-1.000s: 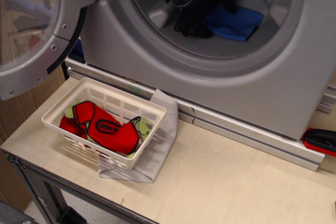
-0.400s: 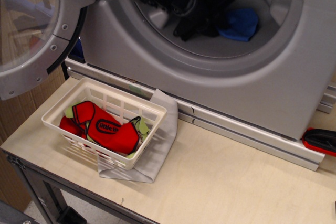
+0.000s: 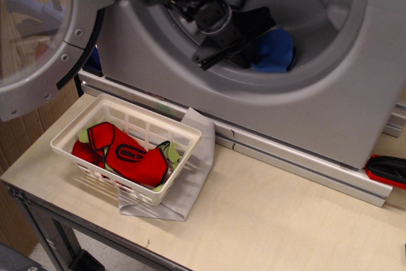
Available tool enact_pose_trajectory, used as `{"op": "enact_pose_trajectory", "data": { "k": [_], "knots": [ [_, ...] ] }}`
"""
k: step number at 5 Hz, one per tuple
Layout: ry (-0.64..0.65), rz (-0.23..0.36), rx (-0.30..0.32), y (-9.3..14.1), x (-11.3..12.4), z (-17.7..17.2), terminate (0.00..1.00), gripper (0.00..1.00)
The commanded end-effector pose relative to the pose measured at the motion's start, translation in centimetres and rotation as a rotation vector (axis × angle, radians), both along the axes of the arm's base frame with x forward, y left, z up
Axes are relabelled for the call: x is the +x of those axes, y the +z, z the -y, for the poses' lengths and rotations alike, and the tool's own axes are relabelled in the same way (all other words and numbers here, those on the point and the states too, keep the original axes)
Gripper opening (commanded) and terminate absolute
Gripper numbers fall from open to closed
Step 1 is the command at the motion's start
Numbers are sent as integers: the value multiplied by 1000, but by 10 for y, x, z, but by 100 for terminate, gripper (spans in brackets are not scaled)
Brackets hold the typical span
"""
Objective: Take clothes out of laundry machine
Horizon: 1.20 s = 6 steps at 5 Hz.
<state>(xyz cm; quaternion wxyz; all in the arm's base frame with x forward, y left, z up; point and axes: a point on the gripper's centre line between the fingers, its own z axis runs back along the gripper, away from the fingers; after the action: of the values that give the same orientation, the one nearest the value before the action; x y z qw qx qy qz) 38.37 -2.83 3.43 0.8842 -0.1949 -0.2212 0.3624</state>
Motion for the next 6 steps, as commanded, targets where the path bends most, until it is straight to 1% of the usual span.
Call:
{"op": "enact_pose_trajectory", "data": {
  "k": [1,2,3,4,5,6],
  "knots": [
    [88,-183,83,63,-56,11,0,0],
    [170,-236,2,53,-105,-5,0,0],
    [232,-285,15,43,-134,-23,0,0],
    [305,-357,45,28,-151,-48,0,0],
    [322,-410,62,9,-152,-70,0,0],
    [346,-418,75,-4,-148,-91,0,0]
  ]
}}
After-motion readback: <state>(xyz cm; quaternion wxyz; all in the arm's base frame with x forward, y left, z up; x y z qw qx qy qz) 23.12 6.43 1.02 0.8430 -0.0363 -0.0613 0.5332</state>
